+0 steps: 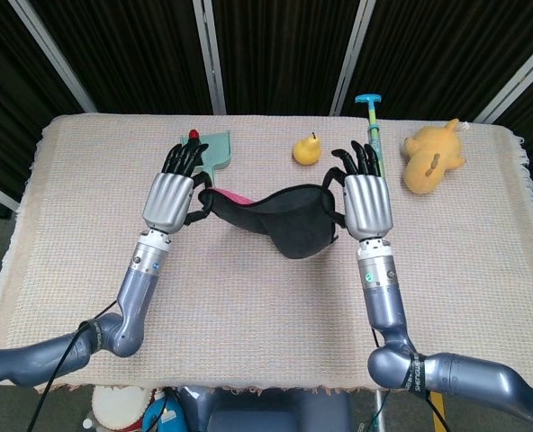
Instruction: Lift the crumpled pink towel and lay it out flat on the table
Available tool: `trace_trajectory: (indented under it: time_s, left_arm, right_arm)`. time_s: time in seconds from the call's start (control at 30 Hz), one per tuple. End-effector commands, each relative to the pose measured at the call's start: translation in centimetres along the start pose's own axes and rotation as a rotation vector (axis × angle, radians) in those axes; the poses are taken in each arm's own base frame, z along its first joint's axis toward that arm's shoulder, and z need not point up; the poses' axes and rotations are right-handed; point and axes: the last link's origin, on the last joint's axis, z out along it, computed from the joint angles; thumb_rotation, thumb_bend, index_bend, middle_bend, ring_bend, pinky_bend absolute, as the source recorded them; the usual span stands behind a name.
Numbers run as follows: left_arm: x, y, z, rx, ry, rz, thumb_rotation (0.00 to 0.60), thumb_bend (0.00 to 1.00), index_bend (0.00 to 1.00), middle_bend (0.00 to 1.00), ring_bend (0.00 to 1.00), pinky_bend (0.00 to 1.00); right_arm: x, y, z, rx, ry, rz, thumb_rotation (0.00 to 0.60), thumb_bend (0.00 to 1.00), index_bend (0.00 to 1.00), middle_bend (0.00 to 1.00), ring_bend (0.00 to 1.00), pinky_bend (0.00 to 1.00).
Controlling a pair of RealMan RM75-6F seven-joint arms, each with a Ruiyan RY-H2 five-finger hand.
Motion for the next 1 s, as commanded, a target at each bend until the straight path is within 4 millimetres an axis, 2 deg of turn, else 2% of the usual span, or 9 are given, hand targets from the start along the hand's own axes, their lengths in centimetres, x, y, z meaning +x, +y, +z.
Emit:
trace_trajectory:
  time_s: [0.03,0.37,0.67,1.0]
  left_arm:
    - [-0.1,0.3,0.8,0.007,-0.001,0.002,0.600,0.52,0.55,0.07,0.00,0.00]
    - [-0.8,1.5,3.5,0.003,0.004,0.028,0.600,0.52,0.55,0.07,0.00,0.00]
    - [-1.5,3.5,7.0,-0.003,0.022,0.036,0.600,0.52,0.55,0.07,0.00,0.00]
    - [-1.2,4.7,10.3,-0.022,0.044,0.066,0.600,0.53,0.55,0.08,0.00,0.00]
  right_arm:
    - [-0.7,0.0,0.5,0.003,-0.004,0.001,0.600,0.60,0.63,0.24,0.06,0.01]
    - [-1.6,0.3,3.5,-0.019,0.029,0.024,0.600,0.60,0.63,0.24,0.06,0.01]
    - [-2.3,0.1,7.2,-0.042,0.058,0.029,0.600,0.60,0.63,0.24,0.06,0.01]
    - [-2.0,-0.1,9.8,-0.061,0.099,0.021,0.600,0.60,0.63,0.24,0.06,0.01]
